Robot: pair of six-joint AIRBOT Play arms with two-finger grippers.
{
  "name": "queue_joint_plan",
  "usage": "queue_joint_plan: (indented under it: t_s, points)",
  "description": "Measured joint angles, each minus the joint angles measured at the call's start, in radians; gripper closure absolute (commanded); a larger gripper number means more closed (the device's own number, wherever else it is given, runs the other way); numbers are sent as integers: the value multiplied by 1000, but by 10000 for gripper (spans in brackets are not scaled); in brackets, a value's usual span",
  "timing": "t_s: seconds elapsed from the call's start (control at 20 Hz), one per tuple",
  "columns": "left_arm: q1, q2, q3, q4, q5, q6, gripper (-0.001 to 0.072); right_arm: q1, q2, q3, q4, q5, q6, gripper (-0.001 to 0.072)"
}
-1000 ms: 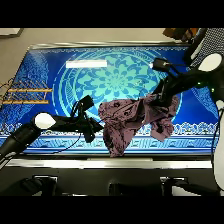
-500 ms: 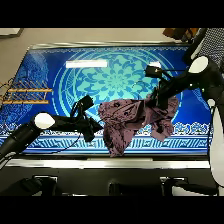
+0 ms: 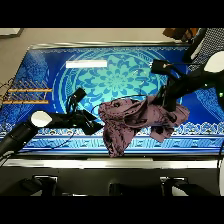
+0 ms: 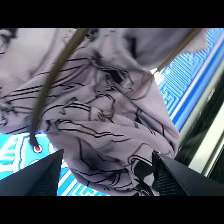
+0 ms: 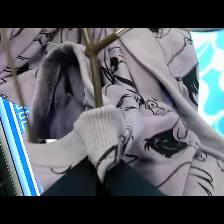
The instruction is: Fold the clothes and pants, and hang the long-sleeved shirts on hangers.
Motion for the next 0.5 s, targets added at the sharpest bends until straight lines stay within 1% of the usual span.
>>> queue_joint_plan:
  t_s: [0.15,0.25,0.3,0.4,0.5]
  points:
    - [97,15,0,2,4,-190,86,0,37,0,-39,-2,71,677]
    - [132,18,0,0,0,-296,96,0,50,0,-57,-3,127,677]
    - [133,18,0,-5,3,-331,96,0,54,0,-63,-4,159,677]
    - [94,14,0,-13,55,-398,97,0,59,0,-68,-6,225,677]
    - [16,3,0,-19,163,-465,97,0,62,0,-76,-8,274,677]
